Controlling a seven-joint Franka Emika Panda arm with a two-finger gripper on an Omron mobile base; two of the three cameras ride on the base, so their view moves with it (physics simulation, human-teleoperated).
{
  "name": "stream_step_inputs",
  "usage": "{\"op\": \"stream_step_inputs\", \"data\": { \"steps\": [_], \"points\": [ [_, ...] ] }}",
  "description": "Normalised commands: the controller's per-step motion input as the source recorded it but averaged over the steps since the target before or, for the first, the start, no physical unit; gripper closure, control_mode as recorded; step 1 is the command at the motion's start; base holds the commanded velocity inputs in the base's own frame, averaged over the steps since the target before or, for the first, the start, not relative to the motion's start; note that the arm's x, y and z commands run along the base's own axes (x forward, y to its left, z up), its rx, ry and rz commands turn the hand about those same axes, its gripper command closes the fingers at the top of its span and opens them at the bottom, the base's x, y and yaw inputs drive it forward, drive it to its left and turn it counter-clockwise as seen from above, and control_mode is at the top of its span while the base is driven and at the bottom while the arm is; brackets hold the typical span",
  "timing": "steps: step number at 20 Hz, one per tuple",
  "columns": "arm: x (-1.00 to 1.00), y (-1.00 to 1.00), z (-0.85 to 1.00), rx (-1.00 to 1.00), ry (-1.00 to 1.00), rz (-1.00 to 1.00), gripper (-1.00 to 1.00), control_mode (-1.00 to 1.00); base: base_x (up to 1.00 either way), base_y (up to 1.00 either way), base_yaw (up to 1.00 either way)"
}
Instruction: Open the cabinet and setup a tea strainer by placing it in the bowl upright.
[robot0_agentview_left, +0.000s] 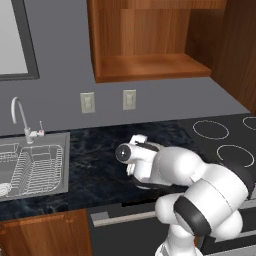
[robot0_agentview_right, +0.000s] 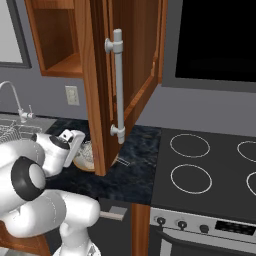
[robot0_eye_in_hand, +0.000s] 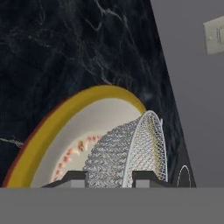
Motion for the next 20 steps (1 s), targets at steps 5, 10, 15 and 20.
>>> {"op": "stream_step_inputs", "data": {
  "steps": [5, 10, 15, 20],
  "points": [
    [0.00, 0.00, -0.12, 0.00, 0.00, 0.00, 1.00, -1.00, 0.00, 0.00, 0.00],
    [0.00, -0.02, -0.03, 0.00, 0.00, 0.00, 1.00, -1.00, 0.00, 0.00, 0.00],
    [0.00, -0.05, -0.18, 0.00, 0.01, 0.00, 1.00, -1.00, 0.00, 0.00, 0.00],
    [0.00, -0.09, -0.33, 0.00, 0.00, 0.00, 1.00, -1.00, 0.00, 0.00, 0.00]
  ]
}}
